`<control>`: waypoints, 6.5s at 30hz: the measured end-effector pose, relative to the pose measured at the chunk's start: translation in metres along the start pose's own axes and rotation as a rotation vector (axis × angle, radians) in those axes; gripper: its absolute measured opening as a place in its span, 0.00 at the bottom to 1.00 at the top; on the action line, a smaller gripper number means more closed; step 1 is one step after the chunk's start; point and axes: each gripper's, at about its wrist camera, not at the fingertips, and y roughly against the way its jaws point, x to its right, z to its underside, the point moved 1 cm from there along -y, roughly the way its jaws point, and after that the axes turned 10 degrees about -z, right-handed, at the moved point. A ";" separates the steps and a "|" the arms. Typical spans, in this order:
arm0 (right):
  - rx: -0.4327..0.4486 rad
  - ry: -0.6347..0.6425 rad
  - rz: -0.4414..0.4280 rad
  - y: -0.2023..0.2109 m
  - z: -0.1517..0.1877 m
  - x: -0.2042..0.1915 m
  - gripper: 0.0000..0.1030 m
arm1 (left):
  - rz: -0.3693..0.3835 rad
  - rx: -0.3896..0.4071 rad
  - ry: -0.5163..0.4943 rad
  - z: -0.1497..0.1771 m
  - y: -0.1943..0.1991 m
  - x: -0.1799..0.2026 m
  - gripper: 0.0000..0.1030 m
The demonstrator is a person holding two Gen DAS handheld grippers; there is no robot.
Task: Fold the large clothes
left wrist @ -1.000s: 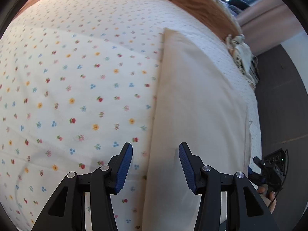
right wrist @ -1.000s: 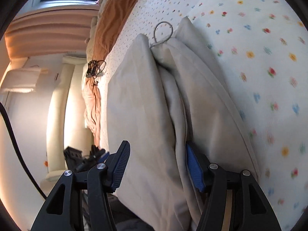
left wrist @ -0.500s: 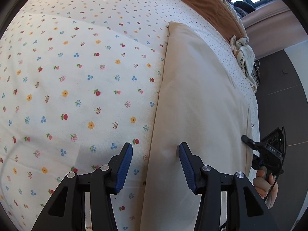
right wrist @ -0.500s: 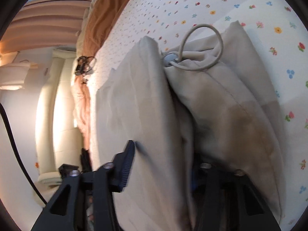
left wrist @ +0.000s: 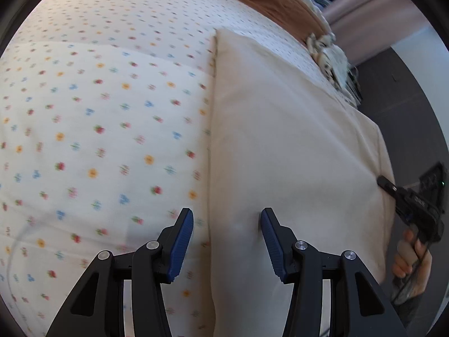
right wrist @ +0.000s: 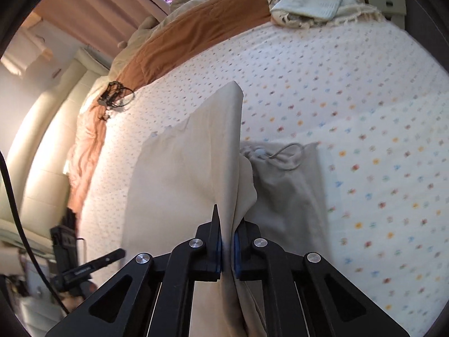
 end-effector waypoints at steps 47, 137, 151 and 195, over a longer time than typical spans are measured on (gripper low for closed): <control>-0.130 -0.310 -0.399 -0.075 -0.015 0.121 0.58 | -0.067 0.072 -0.028 -0.094 -0.055 0.024 0.50; 0.427 -0.068 0.448 0.454 0.060 0.136 0.14 | 0.404 0.057 -0.523 0.100 0.054 0.478 0.14; 0.305 -0.089 0.614 0.324 -0.008 0.238 0.16 | 0.281 -0.045 -0.385 0.021 -0.099 0.467 0.25; 0.612 -0.760 0.322 0.330 0.230 0.370 0.56 | 0.311 -0.301 -0.355 0.179 -0.148 0.401 0.50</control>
